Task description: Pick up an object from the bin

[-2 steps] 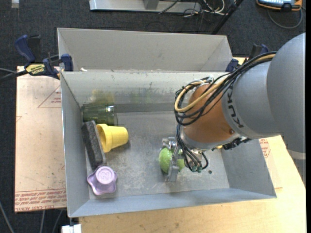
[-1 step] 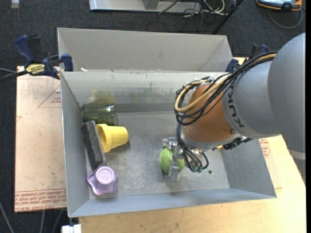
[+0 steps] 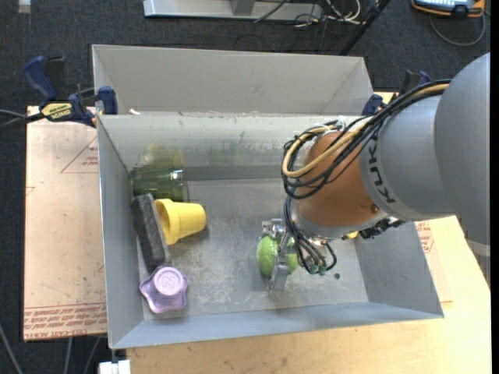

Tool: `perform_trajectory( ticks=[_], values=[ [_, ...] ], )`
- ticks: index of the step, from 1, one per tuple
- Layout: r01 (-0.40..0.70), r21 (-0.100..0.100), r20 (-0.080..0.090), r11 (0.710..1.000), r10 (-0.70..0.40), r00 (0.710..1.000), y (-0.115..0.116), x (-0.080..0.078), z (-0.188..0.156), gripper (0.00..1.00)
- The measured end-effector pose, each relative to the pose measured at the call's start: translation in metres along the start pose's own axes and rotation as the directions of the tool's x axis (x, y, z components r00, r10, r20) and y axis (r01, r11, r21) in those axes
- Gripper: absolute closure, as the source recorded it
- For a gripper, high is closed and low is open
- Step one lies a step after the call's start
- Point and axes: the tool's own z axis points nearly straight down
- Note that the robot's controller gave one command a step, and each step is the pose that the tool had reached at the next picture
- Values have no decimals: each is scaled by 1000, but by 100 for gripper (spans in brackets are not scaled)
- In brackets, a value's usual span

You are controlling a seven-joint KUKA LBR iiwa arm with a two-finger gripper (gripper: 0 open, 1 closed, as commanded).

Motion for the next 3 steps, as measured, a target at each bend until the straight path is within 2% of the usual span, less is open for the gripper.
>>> perform_trajectory(
  ticks=[1, 2, 3],
  values=[
    [0, 1, -5, 1000, 0, 1000, 0, 1, -8, 100],
    [0, 1, -10, 1000, 0, 1000, 0, 2, -31, 100],
    [1, 0, -2, 1000, -1, 1000, 0, 0, -53, 100]
  ],
)
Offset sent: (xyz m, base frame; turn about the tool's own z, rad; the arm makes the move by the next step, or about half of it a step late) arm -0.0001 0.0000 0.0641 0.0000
